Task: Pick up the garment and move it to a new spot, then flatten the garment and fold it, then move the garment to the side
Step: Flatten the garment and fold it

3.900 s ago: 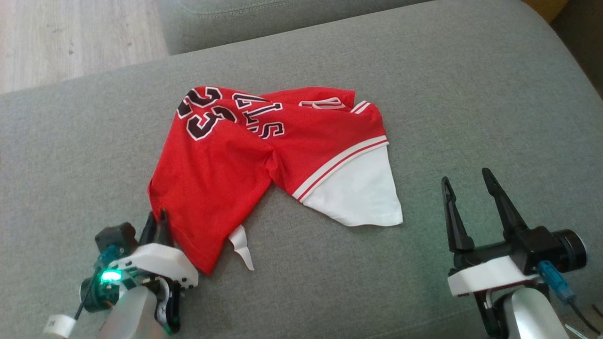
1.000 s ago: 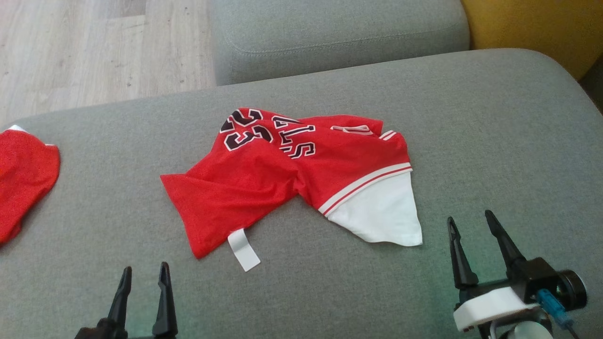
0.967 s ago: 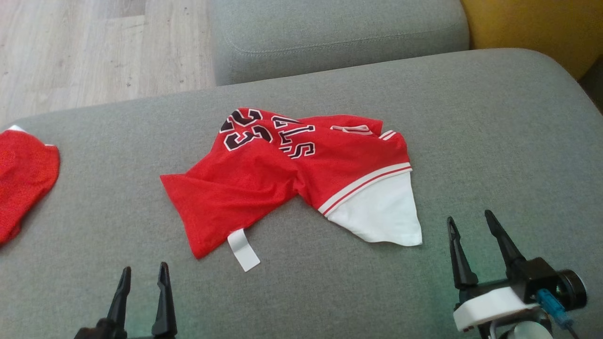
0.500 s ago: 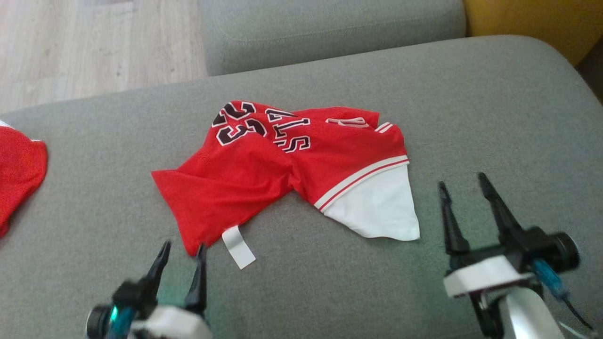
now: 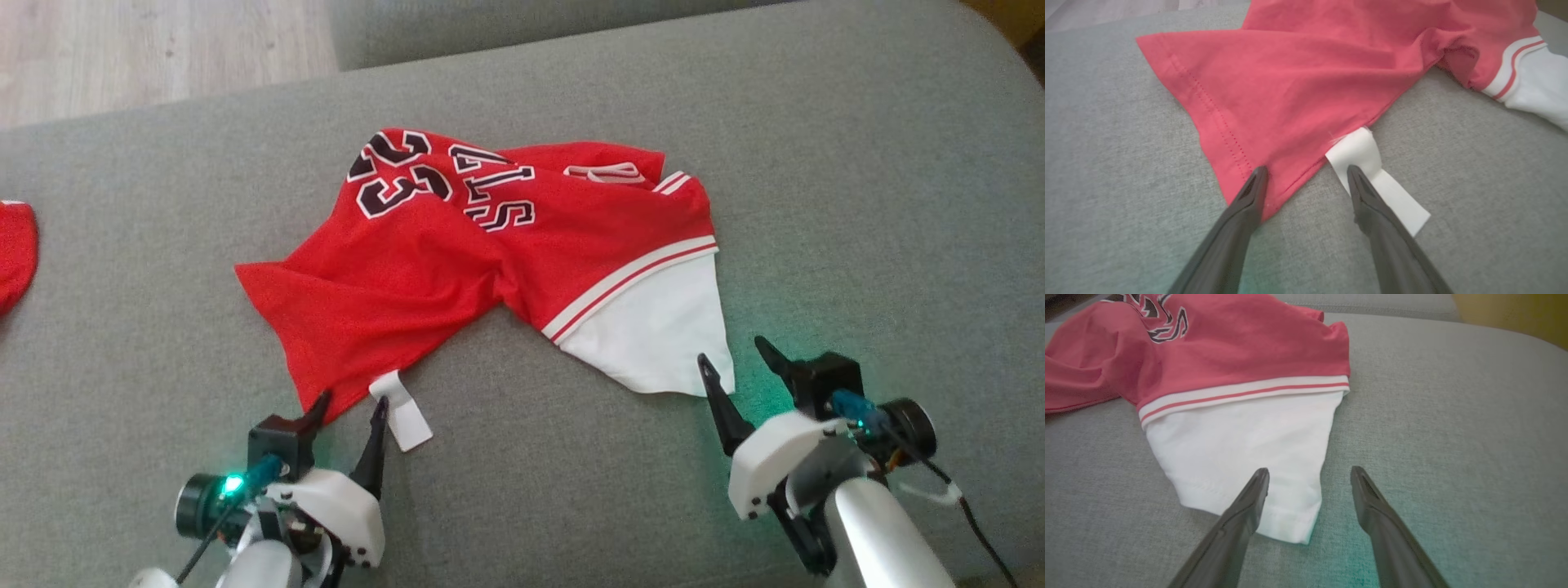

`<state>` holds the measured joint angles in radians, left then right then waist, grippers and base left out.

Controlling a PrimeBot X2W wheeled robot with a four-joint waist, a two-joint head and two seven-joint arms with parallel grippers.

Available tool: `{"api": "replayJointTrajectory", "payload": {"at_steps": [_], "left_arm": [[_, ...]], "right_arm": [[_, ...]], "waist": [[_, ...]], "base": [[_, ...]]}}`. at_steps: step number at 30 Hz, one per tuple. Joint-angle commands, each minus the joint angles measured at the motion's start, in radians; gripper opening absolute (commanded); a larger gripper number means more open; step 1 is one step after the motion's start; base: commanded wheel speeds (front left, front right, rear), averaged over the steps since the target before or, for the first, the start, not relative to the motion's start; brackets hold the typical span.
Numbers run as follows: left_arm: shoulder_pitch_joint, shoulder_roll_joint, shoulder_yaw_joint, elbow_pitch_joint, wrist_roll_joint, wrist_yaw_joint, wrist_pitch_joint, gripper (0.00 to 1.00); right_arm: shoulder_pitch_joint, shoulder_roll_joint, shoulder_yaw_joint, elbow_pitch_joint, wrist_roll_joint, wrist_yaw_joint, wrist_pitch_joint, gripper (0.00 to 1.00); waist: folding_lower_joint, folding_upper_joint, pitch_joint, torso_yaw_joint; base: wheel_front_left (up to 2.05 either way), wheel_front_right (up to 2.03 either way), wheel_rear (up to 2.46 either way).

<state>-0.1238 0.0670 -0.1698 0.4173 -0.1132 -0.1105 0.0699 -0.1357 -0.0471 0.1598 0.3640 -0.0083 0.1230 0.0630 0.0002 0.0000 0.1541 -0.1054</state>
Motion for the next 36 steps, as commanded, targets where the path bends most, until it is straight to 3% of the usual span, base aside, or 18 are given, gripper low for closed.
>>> {"api": "replayJointTrajectory", "payload": {"at_steps": [1, 26, 29, 36], "left_arm": [[-0.047, 0.021, 0.031, -0.017, 0.006, 0.012, 0.003, 1.0], [-0.019, 0.056, -0.006, -0.004, -0.011, 0.022, 0.115, 1.0], [-0.022, 0.056, -0.011, 0.002, -0.014, 0.023, 0.117, 0.91], [-0.035, 0.061, -0.017, 0.021, -0.019, 0.025, 0.114, 0.82]], "right_arm": [[-0.057, -0.003, 0.028, -0.022, 0.013, 0.008, 0.018, 1.0], [-0.08, -0.003, 0.046, 0.013, 0.046, 0.008, 0.074, 1.0], [-0.083, -0.003, 0.051, 0.026, 0.069, 0.008, 0.092, 1.0], [-0.09, -0.003, 0.05, 0.063, 0.08, 0.008, 0.107, 1.0]], "waist": [[-0.0002, 0.0, 0.02, 0.0], [-0.0002, 0.0, 0.052, 0.015], [-0.0002, 0.0, 0.053, 0.017], [-0.0002, 0.0, 0.053, 0.018]], "base": [[0.0, 0.0, 0.0], [0.0, 0.0, 0.0], [0.0, 0.0, 0.0], [0.0, 0.0, 0.0]]}}
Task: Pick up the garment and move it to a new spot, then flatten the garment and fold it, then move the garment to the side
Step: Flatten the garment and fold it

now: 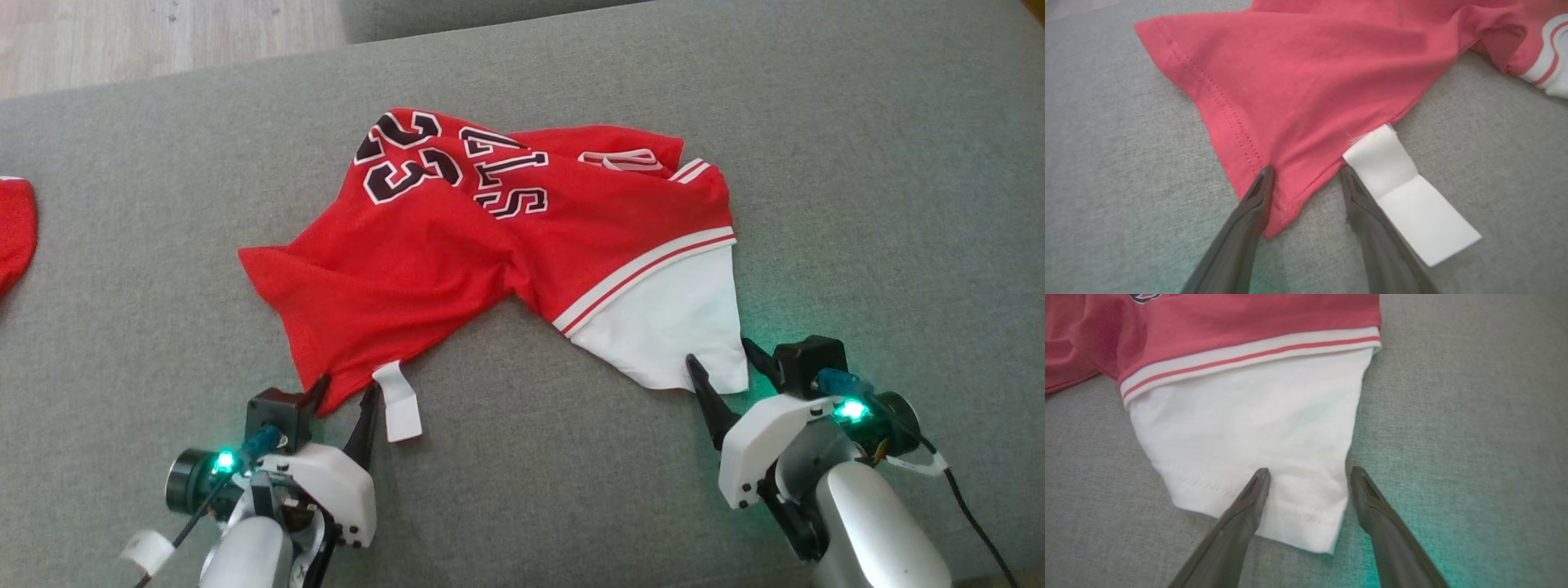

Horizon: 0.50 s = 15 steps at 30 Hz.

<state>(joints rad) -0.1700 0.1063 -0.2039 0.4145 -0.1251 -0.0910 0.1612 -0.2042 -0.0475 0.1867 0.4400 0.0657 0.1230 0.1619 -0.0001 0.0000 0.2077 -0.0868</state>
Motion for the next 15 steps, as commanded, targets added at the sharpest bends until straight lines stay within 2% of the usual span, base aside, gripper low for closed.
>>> {"api": "replayJointTrajectory", "payload": {"at_steps": [1, 3, 7, 9, 10, 11, 12, 13, 14, 15], "left_arm": [[0.01, 0.023, 0.016, 0.026, -0.008, 0.006, 0.022, 0.81], [0.008, 0.026, 0.014, 0.03, -0.009, 0.006, 0.022, 0.78], [0.008, 0.027, 0.007, 0.039, -0.015, 0.004, 0.024, 0.63], [0.008, 0.028, 0.003, 0.043, -0.017, 0.003, 0.024, 0.52], [0.008, 0.028, 0.0, 0.045, -0.019, 0.002, 0.025, 0.42], [0.008, 0.027, -0.002, 0.048, -0.02, 0.002, 0.025, 0.35], [0.009, 0.027, -0.003, 0.05, -0.022, 0.001, 0.024, 0.26], [0.01, 0.027, -0.004, 0.053, -0.026, 0.0, 0.023, 0.08], [0.011, 0.027, -0.004, 0.056, -0.029, 0.0, 0.022, 0.0], [0.011, 0.027, -0.004, 0.056, -0.029, 0.0, 0.022, 0.0]], "right_arm": [[-0.023, -0.003, 0.027, -0.007, 0.008, 0.008, 0.01, 1.0], [-0.025, -0.003, 0.037, 0.003, 0.023, 0.008, 0.017, 1.0], [-0.025, -0.003, 0.057, 0.015, 0.042, 0.008, 0.026, 1.0], [-0.025, -0.003, 0.068, 0.02, 0.066, 0.008, 0.029, 1.0], [-0.025, -0.003, 0.073, 0.02, 0.084, 0.008, 0.025, 0.55], [-0.026, -0.003, 0.072, 0.021, 0.107, 0.008, 0.017, 0.0], [-0.027, -0.003, 0.078, 0.023, 0.13, 0.008, 0.013, 0.0], [-0.028, -0.003, 0.081, 0.023, 0.153, 0.008, 0.006, 0.0], [-0.031, -0.003, 0.084, 0.021, 0.176, 0.008, -0.004, 0.0], [-0.031, -0.003, 0.084, 0.021, 0.176, 0.008, -0.004, 0.0]], "waist": [[0.0001, 0.0, 0.0, 0.0], [0.0001, 0.0, 0.0, 0.0], [0.0001, 0.0, 0.001, 0.0], [0.0001, 0.0, 0.001, 0.0], [0.0001, 0.0, 0.001, 0.0], [0.0001, 0.0, 0.0, 0.0], [0.0001, 0.0, -0.002, -0.001], [0.0001, 0.0, -0.005, -0.001], [0.0001, 0.0, -0.009, -0.002], [0.0001, 0.0, -0.009, -0.002]], "base": [[0.0, 0.0, 0.0], [0.0, 0.0, 0.0], [0.0, 0.0, 0.0], [0.0, 0.0, 0.0], [0.0, 0.0, 0.0], [0.0, 0.0, 0.0], [0.0, 0.0, 0.0], [0.0, 0.0, 0.0], [0.0, 0.0, 0.0], [0.0, 0.0, 0.0]]}}
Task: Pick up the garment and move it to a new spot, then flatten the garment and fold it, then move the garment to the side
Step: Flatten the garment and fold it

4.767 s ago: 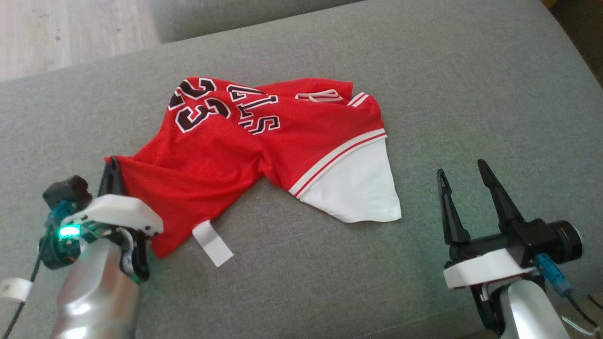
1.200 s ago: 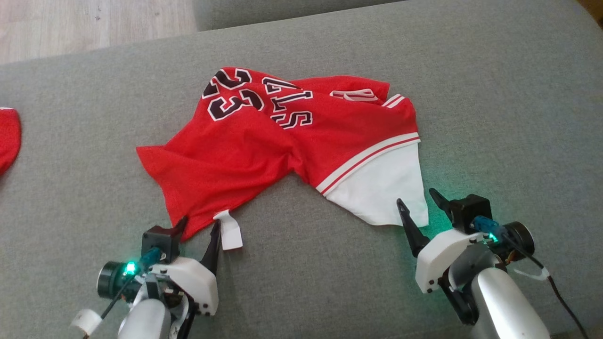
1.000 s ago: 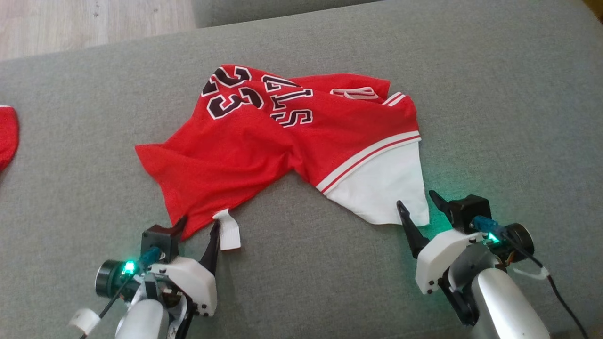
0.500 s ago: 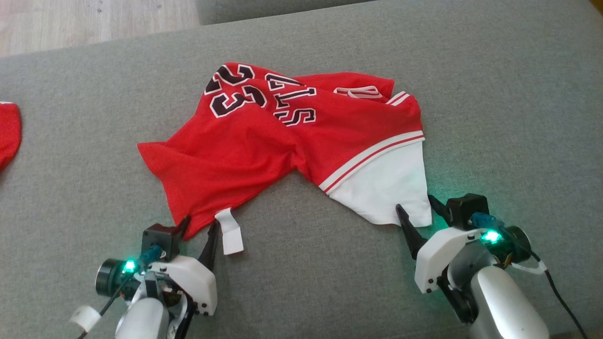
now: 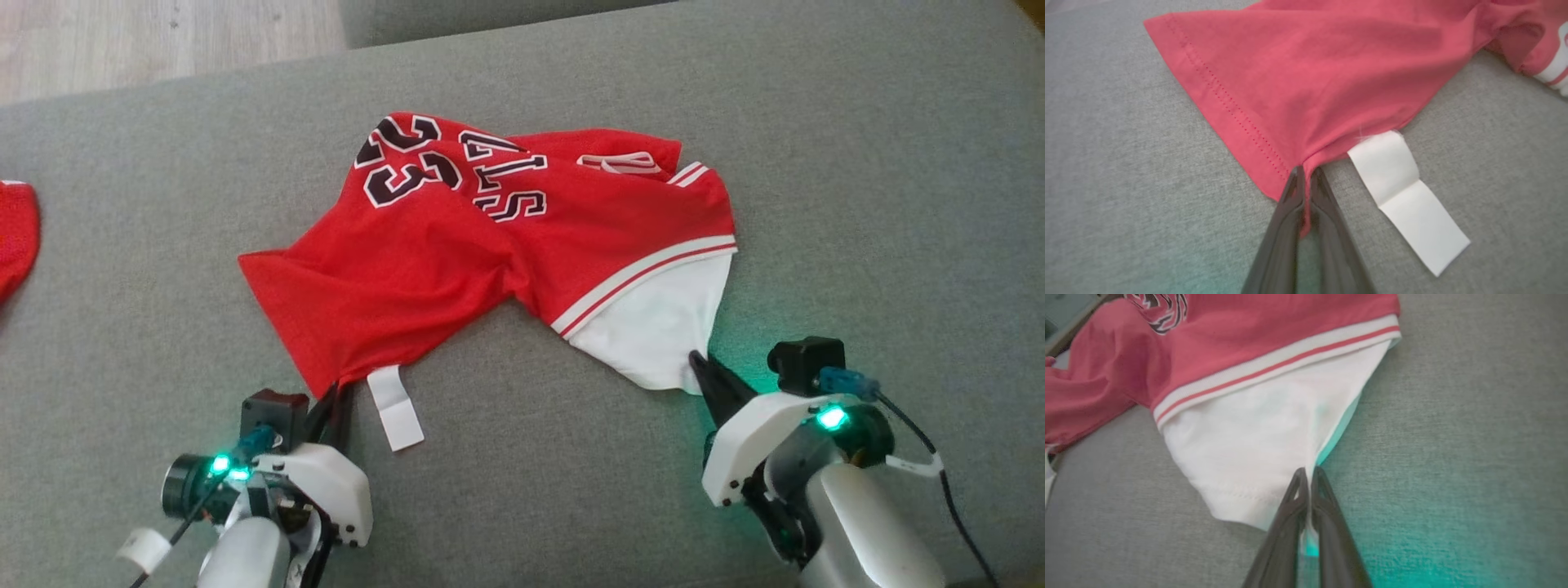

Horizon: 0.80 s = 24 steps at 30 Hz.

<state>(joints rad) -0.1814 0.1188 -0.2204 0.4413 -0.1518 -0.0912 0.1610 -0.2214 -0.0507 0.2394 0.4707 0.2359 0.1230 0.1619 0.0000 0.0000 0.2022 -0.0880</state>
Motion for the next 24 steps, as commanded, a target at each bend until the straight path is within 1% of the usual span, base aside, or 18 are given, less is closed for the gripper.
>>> {"api": "replayJointTrajectory", "payload": {"at_steps": [1, 4, 6, 8, 10, 12, 15, 18, 21, 24], "left_arm": [[0.026, 0.014, 0.014, 0.031, -0.008, 0.0, 0.019, 0.0], [0.037, 0.014, 0.03, 0.013, -0.035, -0.002, 0.008, 0.0], [0.046, 0.014, 0.052, -0.027, -0.067, -0.004, 0.002, 0.0], [0.059, 0.019, 0.075, -0.097, -0.103, -0.008, 0.006, 0.0], [0.074, 0.027, 0.099, -0.197, -0.144, -0.012, 0.023, 0.0], [0.092, 0.037, 0.12, -0.325, -0.19, -0.017, 0.056, 0.0], [0.111, 0.054, 0.154, -0.549, -0.264, -0.02, 0.124, 0.0], [0.109, 0.084, 0.191, -0.761, -0.32, -0.017, 0.204, 0.0], [0.064, 0.118, 0.228, -0.929, -0.371, -0.008, 0.286, 0.0], [-0.03, 0.152, 0.251, -1.028, -0.429, 0.0, 0.373, 0.0]], "right_arm": [[-0.015, 0.001, 0.036, -0.015, 0.035, 0.008, -0.014, 0.0], [-0.02, 0.001, 0.041, -0.064, 0.149, 0.008, -0.051, 0.0], [-0.023, 0.001, 0.038, -0.129, 0.227, 0.008, -0.067, 0.0], [-0.02, 0.001, 0.022, -0.222, 0.295, 0.008, -0.066, 0.0], [-0.013, 0.0, -0.009, -0.337, 0.35, 0.008, -0.048, 0.0], [0.0, -0.008, -0.049, -0.465, 0.401, 0.008, -0.011, 0.0], [0.012, -0.019, -0.127, -0.655, 0.454, 0.008, 0.054, 0.0], [0.005, -0.016, -0.206, -0.814, 0.488, 0.008, 0.125, 0.0], [-0.038, -0.01, -0.275, -0.931, 0.515, 0.008, 0.201, 0.0], [-0.12, -0.005, -0.343, -0.996, 0.53, 0.008, 0.278, 0.0]], "waist": [[0.0, 0.0, -0.008, -0.003], [0.0, 0.0, -0.03, -0.011], [0.0, 0.0, -0.048, -0.017], [0.0, 0.0, -0.067, -0.023], [0.0, 0.0, -0.089, -0.029], [0.0, 0.0, -0.11, -0.035], [0.0, 0.0, -0.138, -0.045], [0.0, 0.0, -0.156, -0.058], [0.0, 0.0, -0.163, -0.075], [0.0, 0.0, -0.149, -0.092]], "base": [[0.0, 0.0, 0.0], [0.0, 0.0, 0.0], [0.0, 0.0, 0.0], [0.0, 0.0, 0.0], [0.0, 0.0, 0.0], [0.0, 0.0, 0.0], [0.0, 0.0, 0.0], [0.0, 0.0, 0.0], [0.0, 0.0, 0.0], [0.0, 0.0, 0.0]]}}
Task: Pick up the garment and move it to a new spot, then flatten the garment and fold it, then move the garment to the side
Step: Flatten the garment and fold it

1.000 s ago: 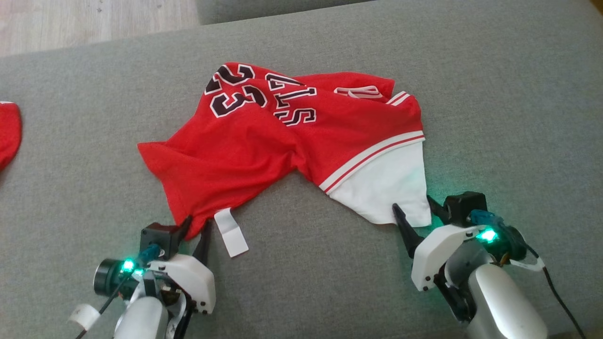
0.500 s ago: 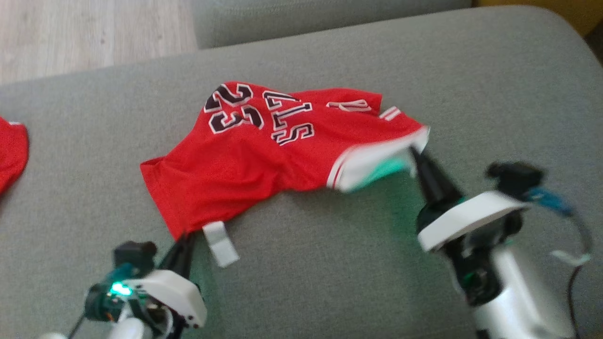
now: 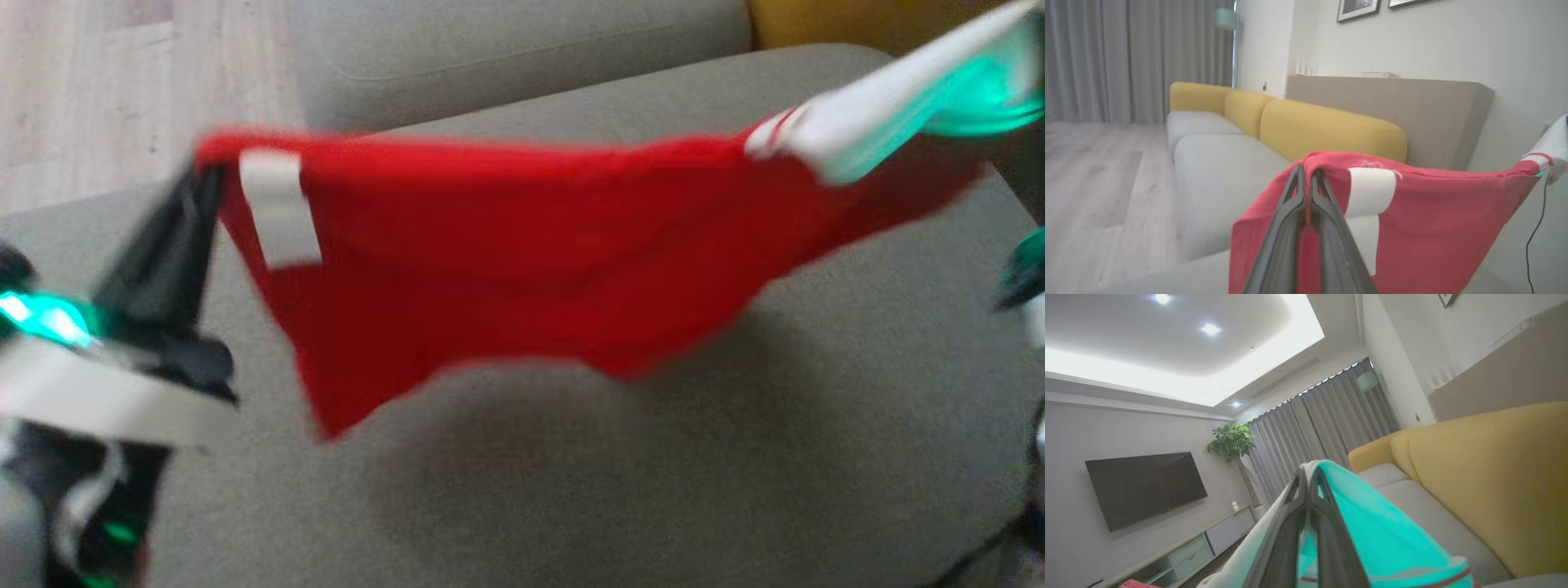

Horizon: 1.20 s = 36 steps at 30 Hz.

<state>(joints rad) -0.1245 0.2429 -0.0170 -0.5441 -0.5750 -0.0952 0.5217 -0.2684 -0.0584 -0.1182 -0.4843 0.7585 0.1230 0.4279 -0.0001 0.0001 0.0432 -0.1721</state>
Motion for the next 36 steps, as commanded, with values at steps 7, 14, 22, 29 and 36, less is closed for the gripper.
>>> {"api": "replayJointTrajectory", "payload": {"at_steps": [7, 14, 22, 29, 36], "left_arm": [[-0.419, 0.119, 0.049, -0.026, -0.086, 0.008, 0.185, 0.0], [-0.792, 0.172, -0.017, 0.243, -0.035, -0.002, 0.242, 0.0], [-1.163, 0.173, -0.13, 0.668, 0.158, -0.022, 0.011, 0.0], [-1.411, 0.113, -0.169, 1.025, 0.252, -0.02, -0.344, 0.0], [-1.25, 0.124, -0.234, 1.101, 0.208, -0.033, -0.48, 0.0]], "right_arm": [[-0.374, 0.007, -0.084, -0.018, -0.051, 0.008, 0.149, 0.0], [-0.694, 0.008, -0.095, 0.225, -0.15, 0.008, 0.148, 0.0], [-1.036, 0.008, -0.077, 0.601, -0.229, 0.008, -0.064, 0.0], [-1.272, 0.008, -0.036, 0.931, -0.217, 0.008, -0.3, 0.0], [-1.031, 0.008, 0.067, 0.924, -0.17, 0.008, -0.379, 0.0]], "waist": [[0.0001, -0.0001, 0.137, -0.041], [0.0001, -0.0001, 0.348, -0.027], [0.0001, -0.0001, 0.497, -0.003], [0.0001, -0.0001, 0.574, 0.008], [0.0001, -0.0001, 0.573, 0.022]], "base": [[0.0, 0.0, 0.0], [0.0, 0.0, 0.0], [0.0, 0.0, 0.0], [0.0, 0.0, 0.0], [0.0, 0.0, 0.0]]}}
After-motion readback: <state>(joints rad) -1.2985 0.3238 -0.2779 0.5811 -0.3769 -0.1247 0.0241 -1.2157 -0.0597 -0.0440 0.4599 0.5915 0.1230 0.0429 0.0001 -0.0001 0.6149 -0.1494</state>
